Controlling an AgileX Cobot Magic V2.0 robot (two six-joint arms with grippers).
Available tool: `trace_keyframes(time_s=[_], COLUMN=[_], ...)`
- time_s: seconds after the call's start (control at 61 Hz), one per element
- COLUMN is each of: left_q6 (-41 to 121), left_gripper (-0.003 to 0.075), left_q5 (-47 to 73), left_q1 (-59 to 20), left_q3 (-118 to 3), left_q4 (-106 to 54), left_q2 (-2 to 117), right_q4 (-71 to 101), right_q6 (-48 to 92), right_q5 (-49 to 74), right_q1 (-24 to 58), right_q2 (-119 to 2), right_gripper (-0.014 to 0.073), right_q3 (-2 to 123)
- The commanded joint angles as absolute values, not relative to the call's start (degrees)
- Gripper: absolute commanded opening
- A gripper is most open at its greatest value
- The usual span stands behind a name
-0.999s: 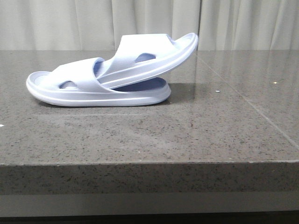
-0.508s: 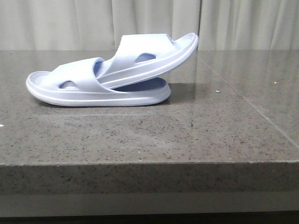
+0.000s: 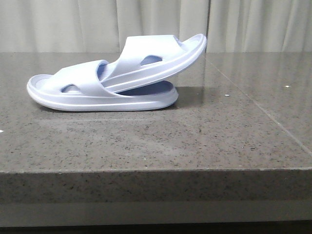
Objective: Insert blue slippers together front up
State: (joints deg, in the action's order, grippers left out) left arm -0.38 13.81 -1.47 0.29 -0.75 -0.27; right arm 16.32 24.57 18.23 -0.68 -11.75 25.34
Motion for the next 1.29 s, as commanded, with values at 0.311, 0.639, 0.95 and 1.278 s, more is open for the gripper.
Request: trace_keyframes(time_s=[0.311,0.639,0.95,1.278], left_q6=[-0.8,-0.8,-0.8,-0.8], left_gripper=[-0.0019,-0.0019,-0.0019,-0.0019], left_q5=[8.8,8.8,8.8,8.8], left_q1=[-1.5,-1.5,-1.5,-1.5], left_q3=[1.5,1.5,1.5,1.5], left_q4=[-1.0,-1.0,-1.0,-1.0], left_q2=[-1.7,-1.7,-1.7,-1.6], right_q4=[16.5,7.0,3.7,4.0], right_q6=[24.8,4.6,1.6,0.9], right_q5=[13.7,6.7,2.1,2.9], right_q1=[-0.8,3.6,5.8,6.1], right_q2=[-12.3,-12.2,-5.5,1.4], right_gripper=[-0.006,-0.006,-0.006,-0.006], right_q3=[26.8,18.0,5.1,-1.5])
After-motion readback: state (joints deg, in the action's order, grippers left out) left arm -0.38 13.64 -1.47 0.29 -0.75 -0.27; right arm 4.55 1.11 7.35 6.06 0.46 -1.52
